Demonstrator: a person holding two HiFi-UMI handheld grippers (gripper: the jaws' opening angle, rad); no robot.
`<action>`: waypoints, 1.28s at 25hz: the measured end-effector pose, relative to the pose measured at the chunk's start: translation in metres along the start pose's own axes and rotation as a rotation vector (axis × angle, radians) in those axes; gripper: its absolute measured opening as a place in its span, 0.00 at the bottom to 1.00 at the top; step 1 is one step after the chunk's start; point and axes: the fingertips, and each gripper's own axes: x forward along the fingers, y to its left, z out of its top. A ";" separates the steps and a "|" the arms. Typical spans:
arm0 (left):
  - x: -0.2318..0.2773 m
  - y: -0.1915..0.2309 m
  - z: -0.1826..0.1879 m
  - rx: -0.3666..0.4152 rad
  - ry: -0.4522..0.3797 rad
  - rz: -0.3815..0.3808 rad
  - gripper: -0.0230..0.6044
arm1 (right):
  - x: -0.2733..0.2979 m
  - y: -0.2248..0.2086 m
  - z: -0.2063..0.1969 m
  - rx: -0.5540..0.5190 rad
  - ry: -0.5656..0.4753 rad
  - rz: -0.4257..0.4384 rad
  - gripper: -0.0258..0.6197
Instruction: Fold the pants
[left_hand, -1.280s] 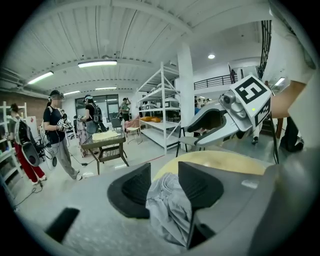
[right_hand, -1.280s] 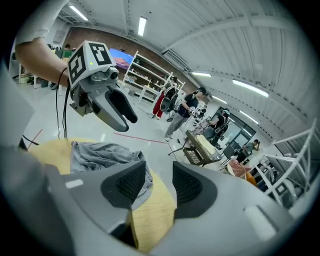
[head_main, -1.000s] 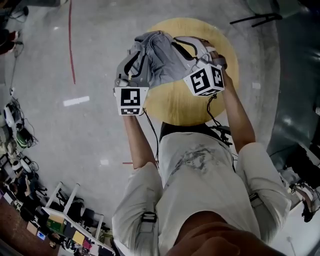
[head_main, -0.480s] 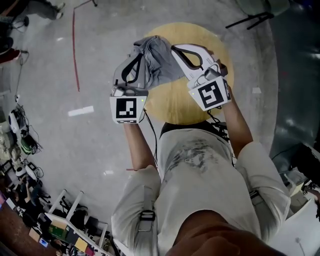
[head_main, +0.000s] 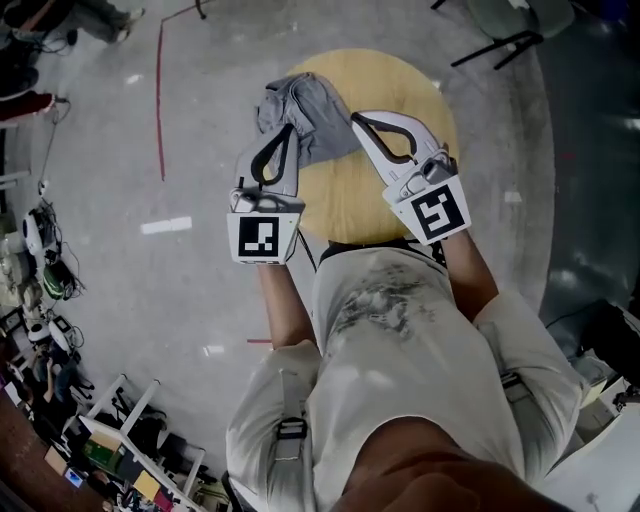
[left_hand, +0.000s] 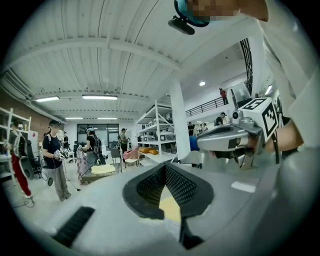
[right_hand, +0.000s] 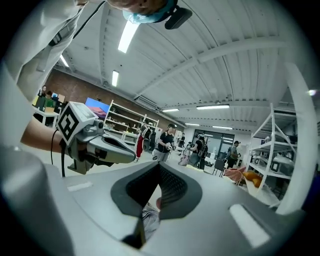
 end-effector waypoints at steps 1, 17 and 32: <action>-0.003 -0.007 0.001 -0.006 -0.002 0.002 0.05 | -0.006 0.000 -0.001 0.009 -0.009 0.002 0.05; -0.043 -0.117 -0.001 -0.072 0.029 -0.076 0.05 | -0.088 0.042 -0.020 0.246 -0.093 0.074 0.05; -0.041 -0.116 0.000 -0.053 0.028 -0.049 0.05 | -0.085 0.045 -0.019 0.169 -0.079 0.144 0.05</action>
